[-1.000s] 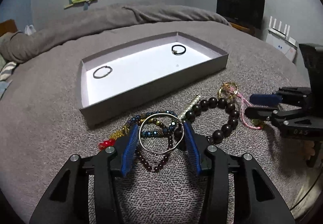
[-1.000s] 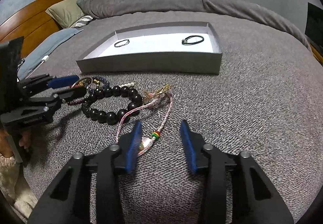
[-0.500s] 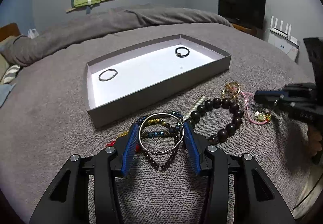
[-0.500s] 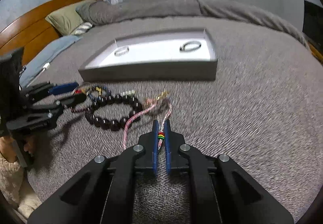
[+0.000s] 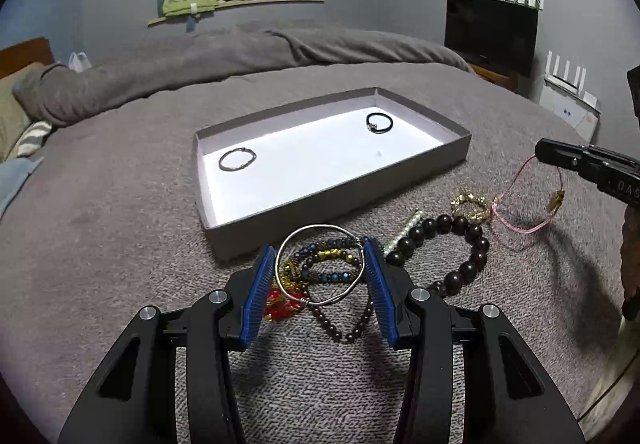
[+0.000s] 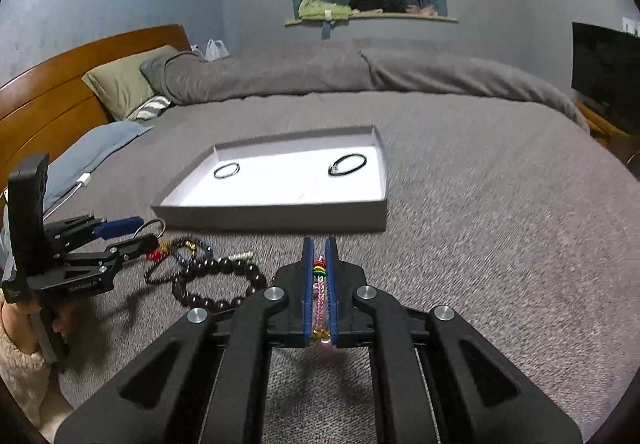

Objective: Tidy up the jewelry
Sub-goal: 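Carry both bracelets into the tray and lower them onto its floor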

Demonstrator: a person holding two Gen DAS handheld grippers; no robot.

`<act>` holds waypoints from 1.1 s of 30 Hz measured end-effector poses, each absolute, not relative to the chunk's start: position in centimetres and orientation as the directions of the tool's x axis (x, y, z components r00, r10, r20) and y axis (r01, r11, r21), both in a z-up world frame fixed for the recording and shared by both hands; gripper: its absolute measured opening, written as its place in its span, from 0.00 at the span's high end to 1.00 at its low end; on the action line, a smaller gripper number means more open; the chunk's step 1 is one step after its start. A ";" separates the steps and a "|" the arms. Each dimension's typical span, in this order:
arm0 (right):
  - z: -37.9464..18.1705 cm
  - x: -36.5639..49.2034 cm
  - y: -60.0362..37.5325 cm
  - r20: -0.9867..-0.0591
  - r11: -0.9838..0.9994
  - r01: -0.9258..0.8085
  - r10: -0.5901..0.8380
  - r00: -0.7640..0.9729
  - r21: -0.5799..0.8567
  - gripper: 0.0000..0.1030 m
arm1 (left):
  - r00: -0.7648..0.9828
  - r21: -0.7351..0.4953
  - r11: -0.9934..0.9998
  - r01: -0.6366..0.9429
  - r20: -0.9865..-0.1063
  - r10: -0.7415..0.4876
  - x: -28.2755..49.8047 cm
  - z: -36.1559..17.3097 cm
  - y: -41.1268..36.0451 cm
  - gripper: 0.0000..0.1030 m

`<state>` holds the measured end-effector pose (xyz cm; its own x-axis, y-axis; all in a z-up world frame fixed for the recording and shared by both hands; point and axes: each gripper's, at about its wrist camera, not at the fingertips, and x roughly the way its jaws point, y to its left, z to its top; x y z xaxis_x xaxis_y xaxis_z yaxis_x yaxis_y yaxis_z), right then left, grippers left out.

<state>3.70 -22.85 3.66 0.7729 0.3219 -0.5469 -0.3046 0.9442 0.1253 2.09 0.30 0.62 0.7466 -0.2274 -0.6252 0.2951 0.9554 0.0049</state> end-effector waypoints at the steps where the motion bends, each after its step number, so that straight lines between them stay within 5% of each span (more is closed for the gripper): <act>1: 3.8 3.7 -22.9 -0.544 0.945 -0.302 0.321 0.775 0.128 0.94 | 0.746 0.005 0.955 0.296 -0.626 -0.227 2.1 0.6 0.4 0.54; 33: 9.7 11.5 -21.7 -0.430 0.949 -0.250 0.310 0.848 0.192 0.95 | 0.798 -0.006 0.982 0.189 -0.581 -0.158 8.1 5.5 2.3 0.54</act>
